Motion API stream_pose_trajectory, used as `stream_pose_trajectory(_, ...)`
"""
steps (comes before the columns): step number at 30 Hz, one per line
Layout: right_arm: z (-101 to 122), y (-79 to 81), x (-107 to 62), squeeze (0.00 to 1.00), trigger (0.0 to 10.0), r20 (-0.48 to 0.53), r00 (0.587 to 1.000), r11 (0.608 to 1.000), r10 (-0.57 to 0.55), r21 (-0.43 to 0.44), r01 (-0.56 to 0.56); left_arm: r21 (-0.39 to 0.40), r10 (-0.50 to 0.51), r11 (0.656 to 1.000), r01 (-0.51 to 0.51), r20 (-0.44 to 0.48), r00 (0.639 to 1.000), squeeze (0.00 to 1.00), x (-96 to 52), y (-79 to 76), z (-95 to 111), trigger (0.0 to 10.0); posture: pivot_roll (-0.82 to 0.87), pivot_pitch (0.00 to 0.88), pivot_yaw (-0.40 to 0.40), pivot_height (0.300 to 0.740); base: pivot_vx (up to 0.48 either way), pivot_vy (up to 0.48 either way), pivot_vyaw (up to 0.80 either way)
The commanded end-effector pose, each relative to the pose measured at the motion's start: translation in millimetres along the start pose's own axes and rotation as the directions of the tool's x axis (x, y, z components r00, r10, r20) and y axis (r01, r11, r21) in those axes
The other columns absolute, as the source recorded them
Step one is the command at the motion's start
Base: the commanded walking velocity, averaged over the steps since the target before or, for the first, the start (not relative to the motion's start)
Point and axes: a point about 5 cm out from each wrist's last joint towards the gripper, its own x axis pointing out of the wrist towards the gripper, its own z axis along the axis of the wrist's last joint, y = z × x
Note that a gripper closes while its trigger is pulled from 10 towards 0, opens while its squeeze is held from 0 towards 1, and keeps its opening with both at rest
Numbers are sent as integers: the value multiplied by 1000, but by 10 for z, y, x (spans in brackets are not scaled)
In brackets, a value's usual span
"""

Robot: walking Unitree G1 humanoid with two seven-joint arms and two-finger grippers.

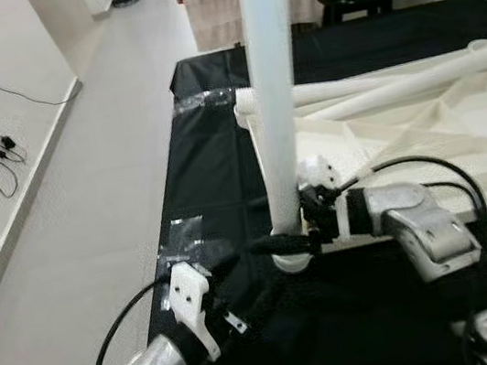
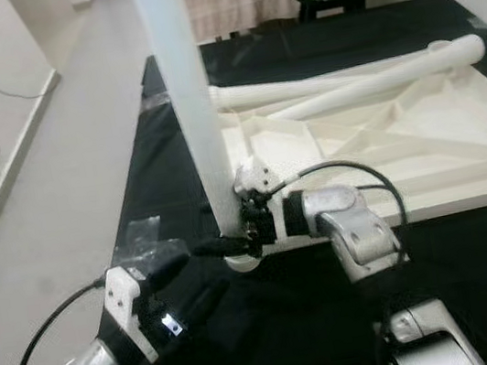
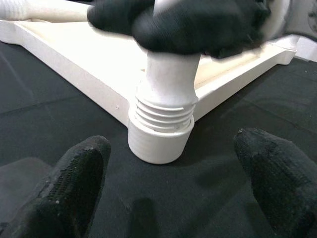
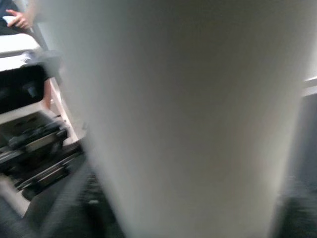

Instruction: Building children table

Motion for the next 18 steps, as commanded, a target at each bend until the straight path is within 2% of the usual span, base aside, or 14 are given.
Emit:
stream_pose_trajectory(1,-33,10,57,0,0,4,1000,1000,28,14,-28,9,3,1000,-3,-24,1000,0,-33,-7,-44,10000,86,127,69,740,0,0,0)
stream_pose_trajectory(5,-43,-30,21,0,0,-8,998,998,64,24,-64,28,-7,1000,8,-37,999,0,-48,-41,-47,10000,84,125,70,740,0,0,0)
stream_pose_trajectory(9,-131,-4,-73,0,0,-24,999,998,42,37,-42,61,-9,998,11,-46,999,0,-71,-73,-46,10000,78,126,75,740,0,0,0)
stream_pose_trajectory(11,-258,65,-151,0,0,-54,997,998,-46,47,49,79,11,997,-7,-47,999,0,-101,-82,-39,10000,74,134,73,740,0,0,0)
stream_pose_trajectory(12,-368,105,-159,0,0,-81,986,985,-148,79,155,86,27,996,-22,-48,999,0,-123,-81,-32,10000,72,141,69,740,0,0,0)
stream_pose_trajectory(13,-368,105,-159,0,0,-81,986,985,-148,79,155,86,27,996,-22,-48,999,0,-123,-81,-32,10000,72,141,69,740,0,0,0)
stream_pose_trajectory(14,-589,155,-101,0,0,-174,827,831,-535,68,552,100,49,994,-44,-50,998,0,-164,-73,-18,10000,76,152,80,740,0,0,0)
stream_pose_trajectory(17,-589,155,-101,0,0,-174,827,831,-535,68,552,100,49,994,-44,-50,998,0,-164,-73,-18,10000,76,152,80,740,0,0,0)
stream_pose_trajectory(18,-668,185,-112,0,0,-216,651,662,-728,25,749,106,56,993,-50,-52,997,0,-181,-68,-13,10000,76,152,80,740,0,0,0)
